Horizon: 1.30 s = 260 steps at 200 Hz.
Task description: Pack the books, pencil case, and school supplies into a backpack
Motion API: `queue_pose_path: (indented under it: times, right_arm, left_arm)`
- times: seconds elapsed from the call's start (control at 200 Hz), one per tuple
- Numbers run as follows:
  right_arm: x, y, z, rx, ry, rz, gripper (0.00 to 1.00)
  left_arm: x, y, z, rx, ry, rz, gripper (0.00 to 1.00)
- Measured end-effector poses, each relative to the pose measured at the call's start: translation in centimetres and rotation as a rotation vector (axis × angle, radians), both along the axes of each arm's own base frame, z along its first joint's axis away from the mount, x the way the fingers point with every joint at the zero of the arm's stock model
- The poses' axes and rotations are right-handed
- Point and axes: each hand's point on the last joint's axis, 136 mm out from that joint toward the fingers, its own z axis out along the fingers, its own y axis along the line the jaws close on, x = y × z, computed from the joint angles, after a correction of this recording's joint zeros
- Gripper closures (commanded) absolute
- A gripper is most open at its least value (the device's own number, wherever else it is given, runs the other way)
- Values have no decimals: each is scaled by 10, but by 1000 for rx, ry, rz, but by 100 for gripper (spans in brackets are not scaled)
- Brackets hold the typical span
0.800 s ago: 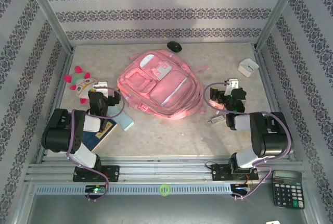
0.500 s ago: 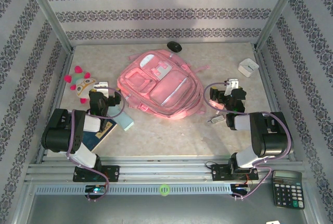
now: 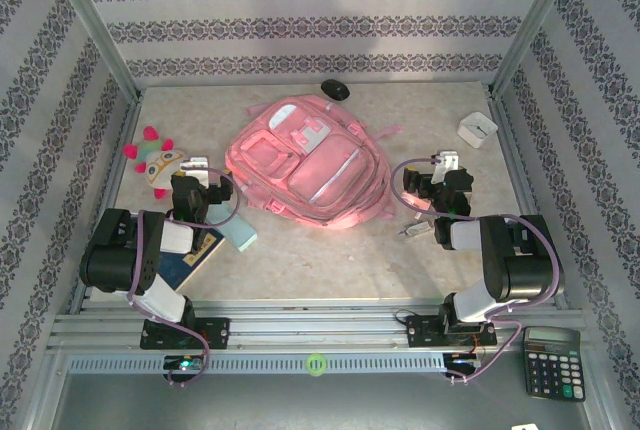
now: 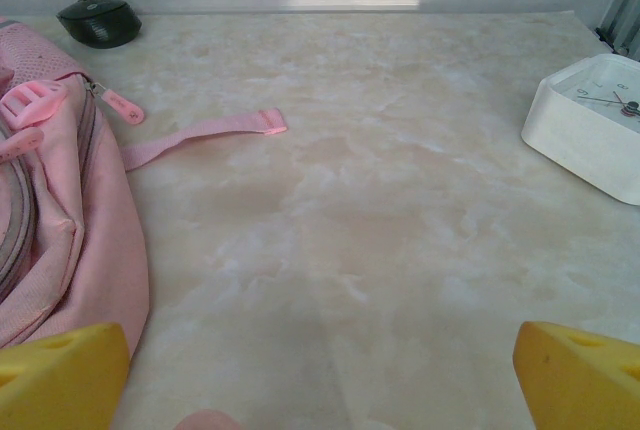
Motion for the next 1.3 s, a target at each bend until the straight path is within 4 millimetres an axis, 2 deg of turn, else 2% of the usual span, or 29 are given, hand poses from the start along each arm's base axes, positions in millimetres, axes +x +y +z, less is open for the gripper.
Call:
queue_pose_path:
  times: [0.62, 0.685, 0.734, 0.779, 0.819, 0.889, 0.939, 0.969, 0.999, 1.034, 1.069, 1.119, 1.164, 1.224, 1.299]
  right_arm:
    - [0, 0, 0, 2, 0, -2, 2]
    - [-1, -3, 0, 4, 23, -15, 2]
    - [-3, -4, 6, 13, 55, -28, 2]
    - [-2, -7, 24, 34, 83, -53, 2]
    - [2, -8, 53, 55, 77, -70, 2]
    - [10, -6, 124, 83, 23, -72, 2]
    - [13, 3, 179, 93, -20, -47, 2]
    - [13, 11, 204, 100, -38, -26, 2]
    - [12, 21, 224, 105, -41, 0, 2]
    - [12, 34, 239, 109, -27, 36, 2]
    - [12, 47, 244, 113, -5, 70, 2]
    - [14, 64, 240, 125, 38, 124, 2]
    - [16, 79, 223, 142, 103, 173, 2]
    - [24, 95, 183, 179, 230, 221, 2]
    - [36, 107, 122, 229, 412, 239, 3]
  left_arm:
    - [0, -2, 0, -4, 1, -11, 0]
    - [-1, -4, -1, -3, 9, -22, 3]
    - [-5, -4, 4, -2, 30, -26, 3]
    - [-8, -5, 16, -6, 39, -25, 6]
    - [-7, -4, 42, -13, 9, -19, 9]
    - [-3, -4, 100, -46, -76, -10, 15]
    - [1, -4, 150, -94, -145, 1, 18]
    - [2, -5, 171, -121, -169, 6, 20]
    - [3, -6, 192, -149, -192, 7, 22]
    - [4, -10, 210, -201, -201, 0, 24]
    - [4, -15, 220, -243, -192, -14, 24]
    - [6, -27, 219, -304, -151, -39, 25]
    - [7, -44, 206, -360, -87, -71, 26]
    - [7, -69, 176, -423, 26, -112, 27]
    - [2, -99, 125, -480, 186, -142, 30]
